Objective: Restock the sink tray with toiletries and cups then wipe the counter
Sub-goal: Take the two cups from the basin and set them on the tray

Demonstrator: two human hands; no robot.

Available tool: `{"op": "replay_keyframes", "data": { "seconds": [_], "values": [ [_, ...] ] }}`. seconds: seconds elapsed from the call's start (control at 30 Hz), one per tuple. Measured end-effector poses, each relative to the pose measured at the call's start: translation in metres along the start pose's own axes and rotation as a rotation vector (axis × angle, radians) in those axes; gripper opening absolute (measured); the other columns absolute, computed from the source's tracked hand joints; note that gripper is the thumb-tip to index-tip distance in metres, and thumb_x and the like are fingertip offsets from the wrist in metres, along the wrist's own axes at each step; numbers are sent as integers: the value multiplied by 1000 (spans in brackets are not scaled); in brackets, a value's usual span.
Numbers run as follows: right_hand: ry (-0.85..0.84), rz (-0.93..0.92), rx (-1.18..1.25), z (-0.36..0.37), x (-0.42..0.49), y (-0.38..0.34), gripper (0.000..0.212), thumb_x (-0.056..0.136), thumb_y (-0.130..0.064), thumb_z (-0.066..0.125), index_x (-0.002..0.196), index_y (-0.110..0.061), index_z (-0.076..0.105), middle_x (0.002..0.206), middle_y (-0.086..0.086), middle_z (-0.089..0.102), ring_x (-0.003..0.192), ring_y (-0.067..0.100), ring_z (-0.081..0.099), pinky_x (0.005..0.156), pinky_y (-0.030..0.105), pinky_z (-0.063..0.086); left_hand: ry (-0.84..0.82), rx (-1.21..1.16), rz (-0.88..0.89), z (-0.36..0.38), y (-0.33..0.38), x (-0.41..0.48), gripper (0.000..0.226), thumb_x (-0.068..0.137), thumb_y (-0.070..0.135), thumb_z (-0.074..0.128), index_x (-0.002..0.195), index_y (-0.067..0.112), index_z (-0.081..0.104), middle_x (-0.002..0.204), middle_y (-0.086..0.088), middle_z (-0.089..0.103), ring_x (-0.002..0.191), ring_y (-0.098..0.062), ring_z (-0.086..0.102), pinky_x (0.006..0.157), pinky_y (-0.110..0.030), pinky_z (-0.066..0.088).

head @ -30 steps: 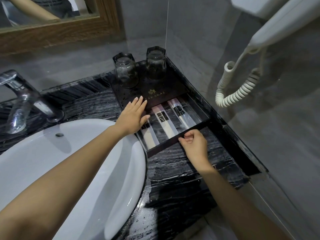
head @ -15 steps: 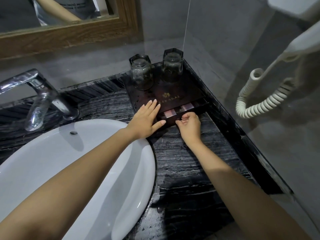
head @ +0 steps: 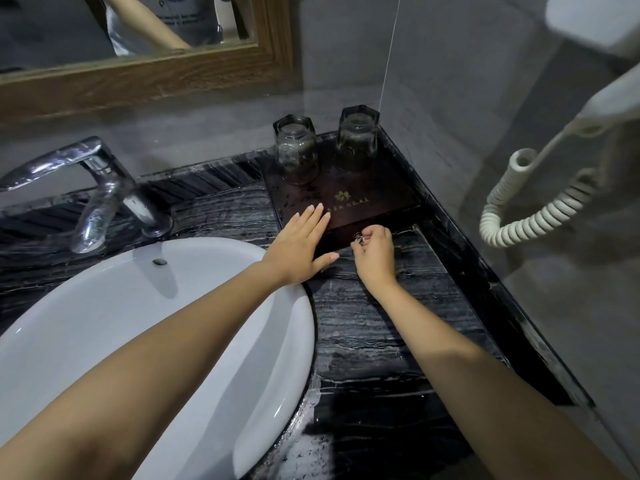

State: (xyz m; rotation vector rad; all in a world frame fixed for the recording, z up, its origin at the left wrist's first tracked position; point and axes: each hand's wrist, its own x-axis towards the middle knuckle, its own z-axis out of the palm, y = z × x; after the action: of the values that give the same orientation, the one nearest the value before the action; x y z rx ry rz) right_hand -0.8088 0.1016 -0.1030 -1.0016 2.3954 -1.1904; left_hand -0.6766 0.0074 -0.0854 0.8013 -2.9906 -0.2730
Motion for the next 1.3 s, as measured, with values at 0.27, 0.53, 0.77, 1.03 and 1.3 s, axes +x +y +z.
{"op": "replay_keyframes", "data": {
  "seconds": [0.27, 0.53, 0.77, 1.03, 1.3],
  "values": [
    [-253, 88, -444, -22, -10, -35, 58, 86, -27, 64, 131, -1, 37, 137, 16, 36, 128, 32, 36, 102, 40, 39, -5, 11, -91, -12, -4, -36, 74, 92, 51, 35, 148, 14, 2, 158, -10, -3, 146, -24, -5, 119, -38, 1],
    [-802, 5, -938, -10, -36, -120, 49, 87, -30, 57, 126, -2, 49, 123, 14, 50, 112, 33, 51, 92, 39, 44, -462, -30, -320, -64, -43, -98, 63, 93, 47, 40, 146, 18, 22, 156, -6, 20, 142, -27, 22, 116, -40, 21],
    [-1154, -203, -882, 33, -73, -212, 58, 86, -43, 61, 130, -7, 49, 131, 8, 55, 108, 26, 61, 81, 38, 54, -541, -246, -493, -122, -99, -194, 38, 91, 41, 45, 126, 28, 54, 131, 3, 54, 110, -18, 53, 105, -40, 42],
    [-1430, -444, -723, 103, -147, -342, 29, 87, -28, 64, 114, -17, 61, 121, 7, 61, 107, 24, 62, 84, 33, 54, -291, -412, -741, -187, -179, -351, 36, 91, 38, 49, 123, 23, 56, 119, 0, 62, 104, -16, 59, 95, -37, 49],
    [-1421, -627, -700, 183, -228, -445, 29, 89, -21, 63, 113, -6, 60, 104, 11, 65, 102, 29, 63, 90, 40, 53, 9, -492, -946, -202, -242, -481, 32, 91, 30, 51, 119, 18, 60, 107, -2, 64, 91, -14, 61, 67, -24, 52]
  ]
}}
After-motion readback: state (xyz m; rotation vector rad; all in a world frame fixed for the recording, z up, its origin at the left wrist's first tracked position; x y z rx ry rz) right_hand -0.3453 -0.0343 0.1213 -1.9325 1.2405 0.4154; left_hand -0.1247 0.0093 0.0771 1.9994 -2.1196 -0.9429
